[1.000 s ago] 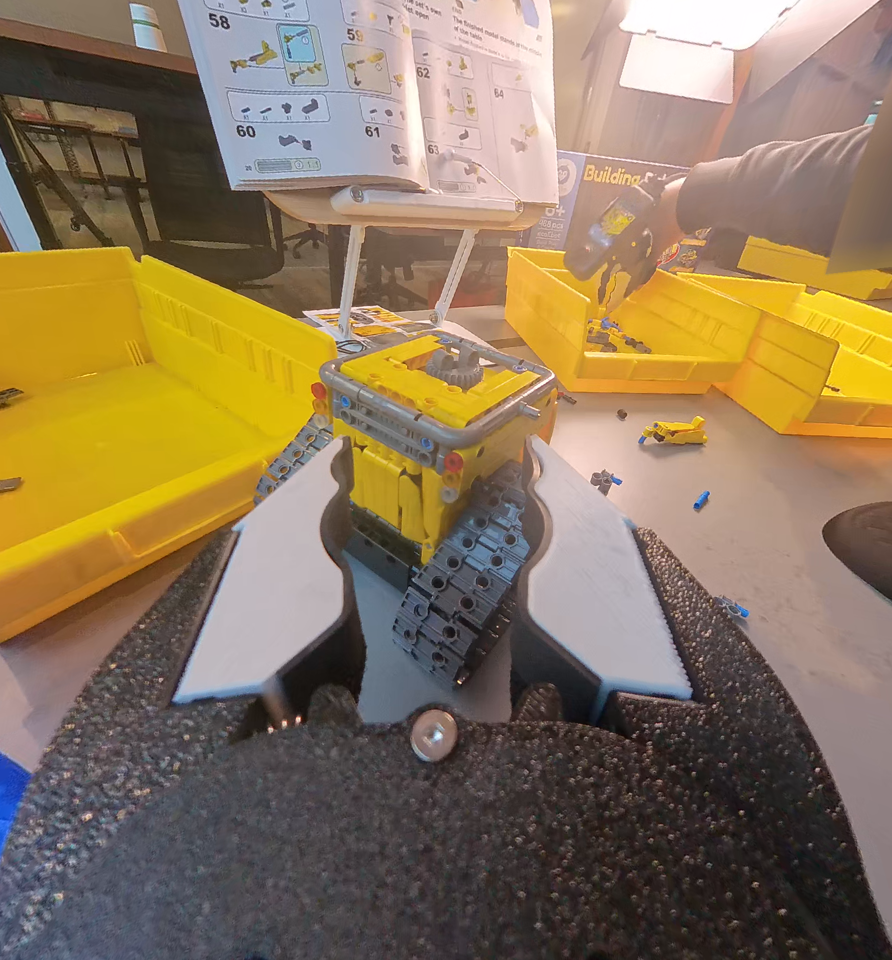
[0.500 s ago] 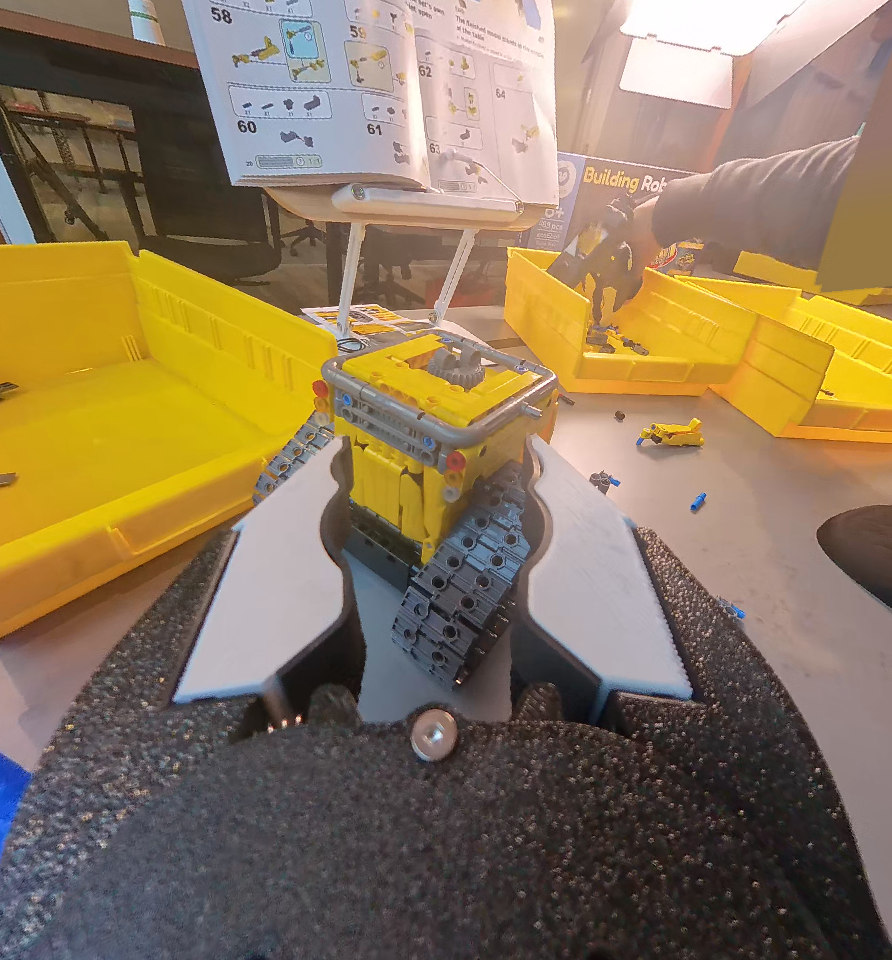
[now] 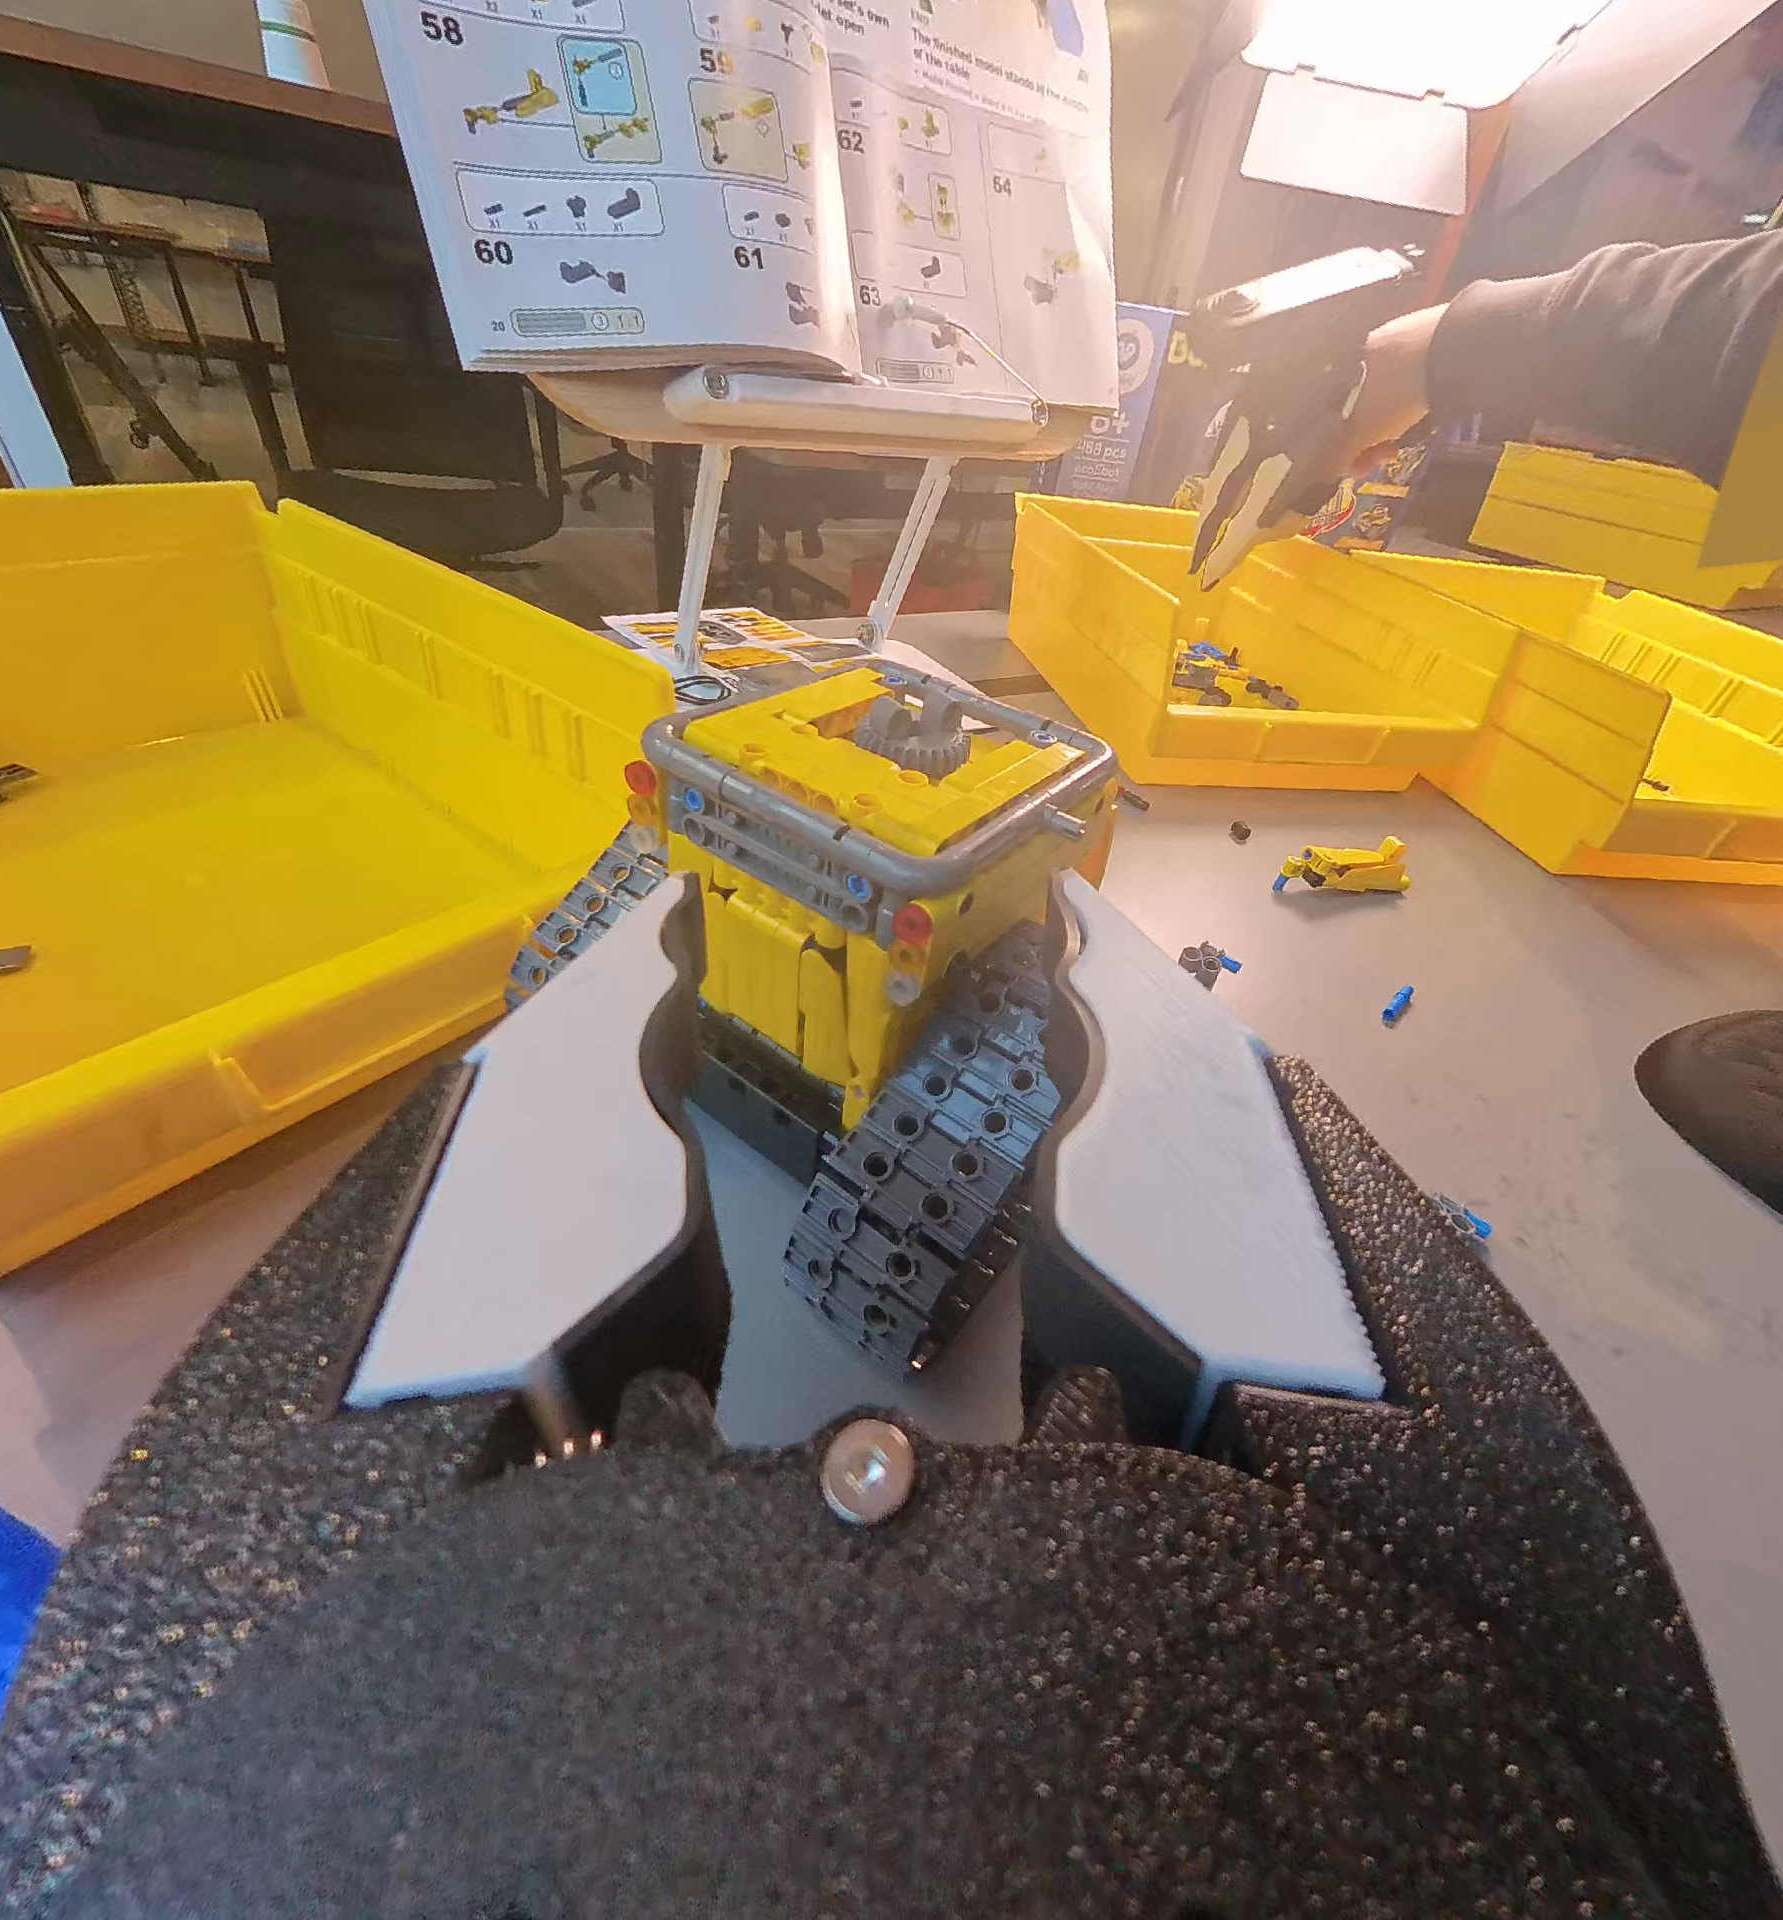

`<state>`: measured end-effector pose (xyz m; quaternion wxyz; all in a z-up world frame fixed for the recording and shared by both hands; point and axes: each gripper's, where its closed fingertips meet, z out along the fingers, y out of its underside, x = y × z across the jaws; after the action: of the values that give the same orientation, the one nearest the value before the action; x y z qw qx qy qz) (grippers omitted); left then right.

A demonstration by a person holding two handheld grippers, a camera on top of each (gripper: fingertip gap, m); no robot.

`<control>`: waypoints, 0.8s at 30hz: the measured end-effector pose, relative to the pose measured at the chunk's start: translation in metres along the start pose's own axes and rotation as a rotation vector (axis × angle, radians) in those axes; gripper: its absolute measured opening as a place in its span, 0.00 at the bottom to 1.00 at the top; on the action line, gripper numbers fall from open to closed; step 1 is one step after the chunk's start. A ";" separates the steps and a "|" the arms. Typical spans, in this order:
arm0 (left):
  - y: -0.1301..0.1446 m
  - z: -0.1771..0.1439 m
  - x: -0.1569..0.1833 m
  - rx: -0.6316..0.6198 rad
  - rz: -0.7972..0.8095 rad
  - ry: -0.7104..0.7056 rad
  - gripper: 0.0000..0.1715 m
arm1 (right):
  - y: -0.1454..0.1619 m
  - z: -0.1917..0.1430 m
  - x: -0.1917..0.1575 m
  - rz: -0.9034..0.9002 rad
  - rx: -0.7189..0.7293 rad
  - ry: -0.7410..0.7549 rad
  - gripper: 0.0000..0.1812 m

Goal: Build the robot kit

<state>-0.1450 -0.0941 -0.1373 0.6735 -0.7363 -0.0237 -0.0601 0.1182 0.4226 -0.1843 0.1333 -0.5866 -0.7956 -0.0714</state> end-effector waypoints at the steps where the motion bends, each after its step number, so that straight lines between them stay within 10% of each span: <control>1: 0.000 0.000 0.000 0.001 0.001 0.000 0.37 | 0.000 -0.002 0.000 0.004 0.010 0.009 0.09; 14: -0.002 -0.001 0.002 0.009 0.004 0.007 0.37 | -0.060 -0.020 -0.072 -0.021 0.280 -0.093 0.10; 24: -0.005 -0.004 0.003 0.030 0.014 0.009 0.37 | -0.053 0.031 -0.093 -0.048 0.117 -0.123 0.10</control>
<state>-0.1425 -0.0979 -0.1317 0.6852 -0.7259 -0.0164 -0.0586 0.0898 0.3298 -0.2397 0.1166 -0.5620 -0.8188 0.0083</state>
